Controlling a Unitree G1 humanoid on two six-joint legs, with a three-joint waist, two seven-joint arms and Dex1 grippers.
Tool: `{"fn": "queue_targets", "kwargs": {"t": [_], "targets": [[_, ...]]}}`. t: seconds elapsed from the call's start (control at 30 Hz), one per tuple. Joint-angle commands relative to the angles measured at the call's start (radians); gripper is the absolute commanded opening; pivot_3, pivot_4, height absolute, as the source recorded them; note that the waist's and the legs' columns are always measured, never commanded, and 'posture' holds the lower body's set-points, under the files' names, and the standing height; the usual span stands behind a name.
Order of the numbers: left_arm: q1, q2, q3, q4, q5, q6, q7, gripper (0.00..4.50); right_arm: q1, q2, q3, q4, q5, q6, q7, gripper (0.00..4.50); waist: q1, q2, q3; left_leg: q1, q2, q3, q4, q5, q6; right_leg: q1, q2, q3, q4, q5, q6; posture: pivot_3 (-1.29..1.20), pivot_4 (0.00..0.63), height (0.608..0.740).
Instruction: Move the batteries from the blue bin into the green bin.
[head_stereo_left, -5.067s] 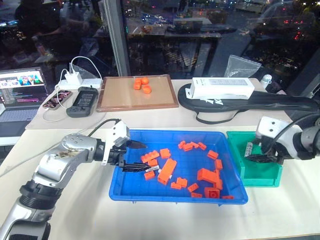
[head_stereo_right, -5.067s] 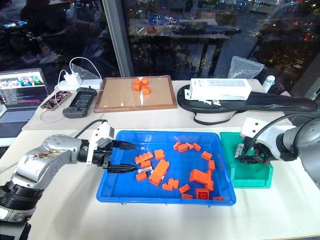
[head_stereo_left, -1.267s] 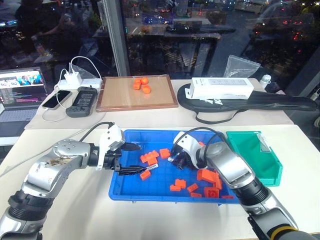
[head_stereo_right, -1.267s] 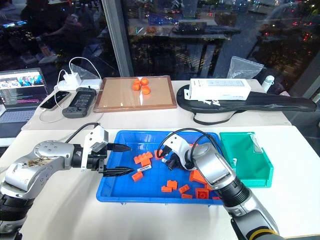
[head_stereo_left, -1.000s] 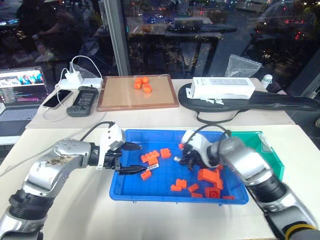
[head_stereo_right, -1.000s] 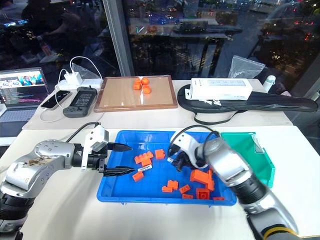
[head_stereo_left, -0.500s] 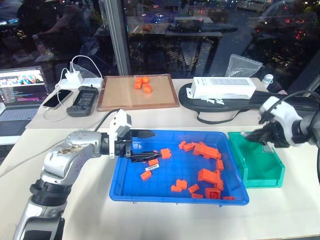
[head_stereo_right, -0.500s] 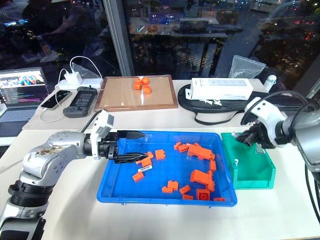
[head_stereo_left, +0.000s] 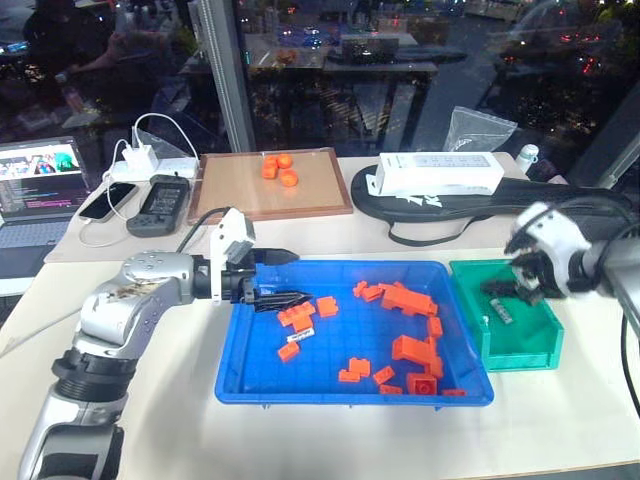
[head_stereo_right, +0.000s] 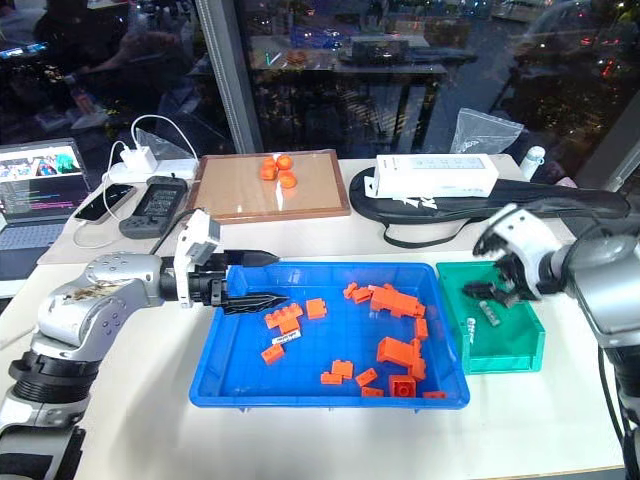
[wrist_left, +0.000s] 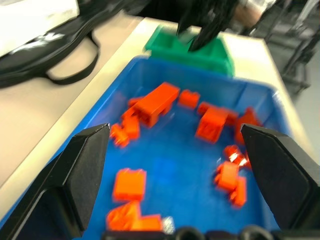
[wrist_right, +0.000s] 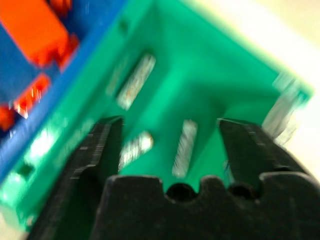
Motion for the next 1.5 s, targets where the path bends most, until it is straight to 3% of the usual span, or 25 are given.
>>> {"fn": "queue_targets", "kwargs": {"t": [0.03,0.13,0.23,0.33,0.47,0.5,0.53,0.63,1.47,1.5], "targets": [[0.025,0.046,0.025,-0.007,0.026,-0.031,-0.007,4.5,-0.081,0.097,0.032,-0.136,0.07,0.039,0.001,4.49,0.0,-0.001,0.0,0.0,0.0,0.0,0.0,0.0,0.0,0.0,0.0,0.0,0.0,0.0,0.0,0.0,0.15,0.74],[0.055,0.084,0.04,-0.015,0.04,-0.034,-0.006,4.5,-0.096,0.22,0.146,-0.266,0.115,0.021,0.02,4.49,0.0,-0.001,0.001,0.0,0.002,-0.001,0.0,0.0,0.0,0.0,0.002,0.0,0.0,0.0,-0.001,0.0,0.15,0.74],[0.072,0.099,0.048,-0.03,0.035,-0.025,-0.004,4.5,-0.052,0.242,0.315,-0.313,0.047,-0.109,0.054,4.49,0.009,-0.001,0.001,0.0,0.002,-0.001,-0.001,0.0,0.0,-0.001,0.002,0.001,0.0,0.001,-0.001,0.0,0.15,0.74],[0.092,0.112,0.048,-0.042,0.038,-0.025,-0.007,4.5,-0.04,0.279,0.436,-0.286,0.0,-0.238,0.094,4.49,0.022,-0.001,0.001,-0.003,0.0,0.0,0.001,0.0,0.0,-0.001,0.001,0.001,-0.001,0.0,-0.001,0.0,0.15,0.74],[0.113,0.138,0.05,-0.052,0.047,-0.028,-0.01,4.5,-0.079,0.392,0.498,-0.167,-0.034,-0.33,0.105,4.49,0.019,-0.002,0.001,-0.004,-0.001,0.001,0.003,0.0,0.0,0.0,0.0,0.003,-0.001,0.001,0.0,0.0,0.15,0.74],[0.122,0.145,0.051,-0.055,0.052,-0.032,-0.011,4.5,-0.092,0.418,0.512,-0.135,-0.045,-0.343,0.107,3.99,0.017,-0.002,0.001,-0.003,0.0,0.001,0.004,0.0,0.0,0.0,0.001,0.003,0.0,0.001,-0.001,0.0,0.15,0.74],[0.129,0.147,0.057,-0.059,0.048,-0.028,-0.008,4.5,-0.103,0.433,0.531,-0.106,-0.069,-0.377,0.113,3.84,0.015,-0.002,0.001,-0.003,0.0,0.001,0.003,0.0,0.0,0.0,0.001,0.003,0.0,0.001,-0.001,0.0,0.15,0.74],[0.146,0.154,0.071,-0.073,0.034,-0.021,-0.002,4.5,-0.119,0.475,0.547,-0.041,-0.105,-0.424,0.119,2.72,0.013,-0.002,0.001,-0.001,0.001,0.0,0.003,0.0,0.0,0.0,0.003,0.004,0.002,0.001,-0.001,0.0,0.15,0.74],[0.231,0.171,0.156,-0.181,-0.021,0.042,0.067,4.5,-0.142,0.711,0.552,0.332,-0.219,-0.615,0.2,2.72,0.005,-0.003,0.001,0.0,0.004,0.001,0.001,0.0,0.0,0.0,0.007,0.005,0.003,0.001,-0.004,0.0,0.15,0.74],[0.229,0.17,0.155,-0.182,-0.02,0.043,0.068,4.5,-0.142,0.715,0.546,0.343,-0.22,-0.61,0.197,2.2,0.005,-0.003,0.001,0.0,0.004,0.001,0.001,0.0,0.0,0.0,0.007,0.005,0.003,0.001,-0.004,0.0,0.15,0.74]]}}
